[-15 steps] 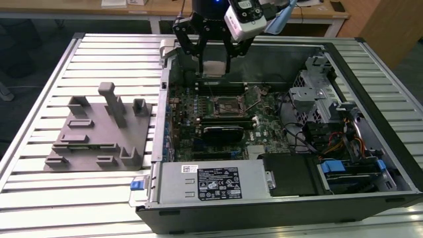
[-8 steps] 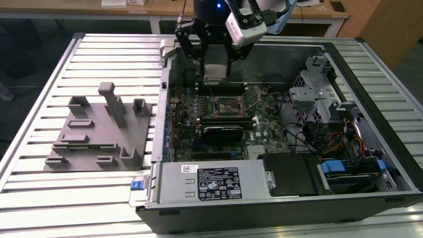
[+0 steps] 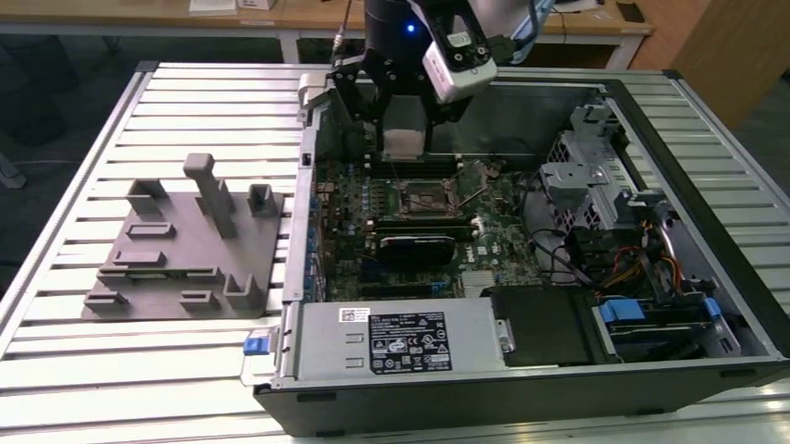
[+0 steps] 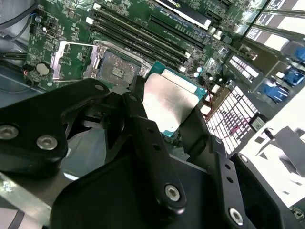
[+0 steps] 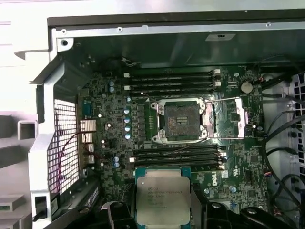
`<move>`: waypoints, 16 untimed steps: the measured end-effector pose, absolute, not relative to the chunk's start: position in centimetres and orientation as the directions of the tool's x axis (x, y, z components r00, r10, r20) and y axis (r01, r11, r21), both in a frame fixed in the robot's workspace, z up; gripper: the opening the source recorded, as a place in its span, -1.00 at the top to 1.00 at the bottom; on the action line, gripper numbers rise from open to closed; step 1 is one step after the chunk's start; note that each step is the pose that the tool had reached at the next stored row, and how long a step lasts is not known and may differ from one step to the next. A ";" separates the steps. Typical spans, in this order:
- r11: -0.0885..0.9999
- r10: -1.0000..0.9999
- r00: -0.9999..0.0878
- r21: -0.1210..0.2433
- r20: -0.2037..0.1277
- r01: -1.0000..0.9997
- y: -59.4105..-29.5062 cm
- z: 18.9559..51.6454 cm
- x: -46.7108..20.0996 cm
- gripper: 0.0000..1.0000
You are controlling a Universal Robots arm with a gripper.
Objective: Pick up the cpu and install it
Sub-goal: 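Pick up the cpu and move it towards the insertion slot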
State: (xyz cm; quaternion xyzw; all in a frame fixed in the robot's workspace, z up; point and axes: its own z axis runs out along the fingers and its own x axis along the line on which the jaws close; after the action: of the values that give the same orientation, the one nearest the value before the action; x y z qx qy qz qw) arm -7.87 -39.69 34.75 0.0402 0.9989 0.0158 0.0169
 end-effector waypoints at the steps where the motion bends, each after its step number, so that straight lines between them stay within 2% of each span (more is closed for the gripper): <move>1: 0.996 0.081 -0.996 0.033 -0.032 0.080 -39.7 34.6 -7.8 -0.08; 16: 0.996 0.081 -0.996 0.030 -0.032 0.080 -39.4 32.4 -7.0 -0.08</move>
State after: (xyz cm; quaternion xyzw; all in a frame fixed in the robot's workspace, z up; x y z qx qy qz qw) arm -6.98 -39.38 32.45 0.0402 0.9989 0.0144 0.0168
